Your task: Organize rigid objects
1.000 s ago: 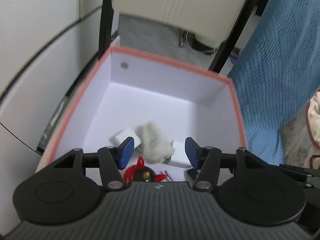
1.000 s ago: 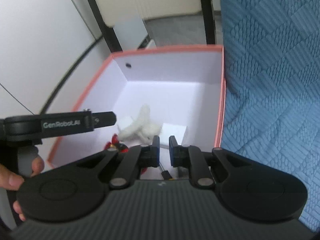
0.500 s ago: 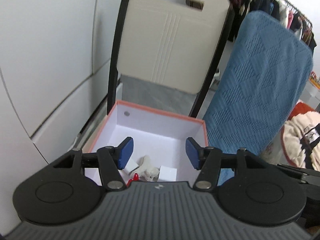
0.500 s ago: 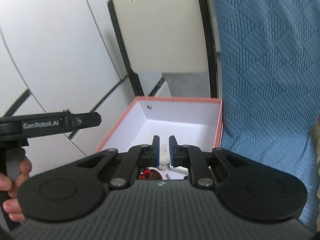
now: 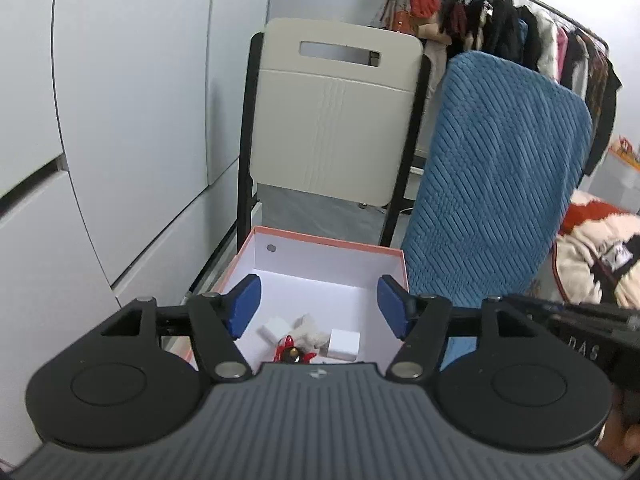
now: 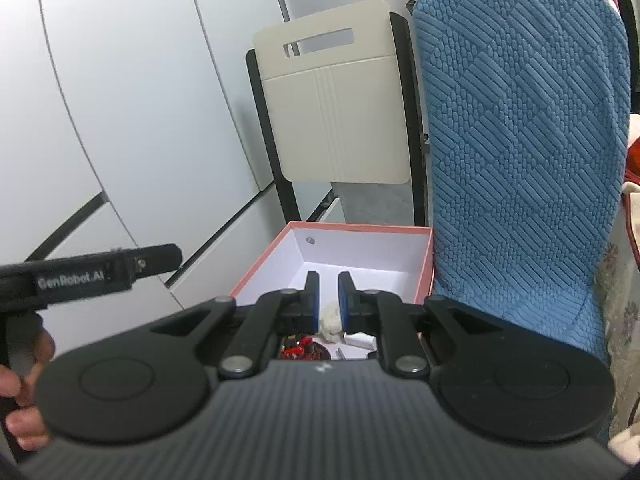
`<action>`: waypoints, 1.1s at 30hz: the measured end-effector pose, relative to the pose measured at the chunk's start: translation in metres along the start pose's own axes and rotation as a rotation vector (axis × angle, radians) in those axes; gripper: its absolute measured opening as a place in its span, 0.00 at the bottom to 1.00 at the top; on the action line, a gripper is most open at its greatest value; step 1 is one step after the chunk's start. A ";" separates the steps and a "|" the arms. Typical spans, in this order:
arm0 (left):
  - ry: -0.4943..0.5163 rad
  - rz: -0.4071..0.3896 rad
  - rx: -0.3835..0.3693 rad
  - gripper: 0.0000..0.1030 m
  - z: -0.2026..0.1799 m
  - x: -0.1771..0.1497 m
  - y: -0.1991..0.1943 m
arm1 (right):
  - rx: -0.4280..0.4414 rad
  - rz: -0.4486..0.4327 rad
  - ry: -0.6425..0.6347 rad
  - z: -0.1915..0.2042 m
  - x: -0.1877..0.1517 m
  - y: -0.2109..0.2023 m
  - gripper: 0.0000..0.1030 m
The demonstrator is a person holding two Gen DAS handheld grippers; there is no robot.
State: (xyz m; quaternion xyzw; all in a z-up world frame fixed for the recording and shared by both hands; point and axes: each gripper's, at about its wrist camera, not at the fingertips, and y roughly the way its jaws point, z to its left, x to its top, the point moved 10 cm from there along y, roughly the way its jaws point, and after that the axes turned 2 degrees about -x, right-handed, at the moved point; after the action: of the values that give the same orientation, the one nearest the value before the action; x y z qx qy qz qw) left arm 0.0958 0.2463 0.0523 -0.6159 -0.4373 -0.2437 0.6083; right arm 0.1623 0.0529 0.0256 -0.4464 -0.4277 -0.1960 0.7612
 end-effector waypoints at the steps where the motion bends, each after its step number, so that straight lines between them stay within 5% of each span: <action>1: 0.006 0.001 -0.009 0.72 -0.002 -0.004 -0.003 | 0.000 -0.006 -0.005 0.000 -0.003 -0.006 0.14; 11: -0.039 0.019 -0.044 0.89 -0.012 -0.047 -0.021 | -0.043 -0.033 -0.013 -0.018 -0.032 -0.039 0.19; 20: -0.047 0.029 -0.011 0.97 -0.011 -0.084 -0.015 | -0.063 -0.060 -0.033 -0.038 -0.061 -0.043 0.79; 33: -0.052 0.061 0.005 0.98 -0.013 -0.109 0.002 | -0.092 0.002 -0.033 -0.051 -0.087 -0.029 0.81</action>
State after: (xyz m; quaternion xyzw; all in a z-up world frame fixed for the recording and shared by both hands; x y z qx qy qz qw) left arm 0.0458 0.2077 -0.0377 -0.6334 -0.4346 -0.2079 0.6056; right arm 0.1186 -0.0126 -0.0433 -0.4847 -0.4302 -0.2073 0.7328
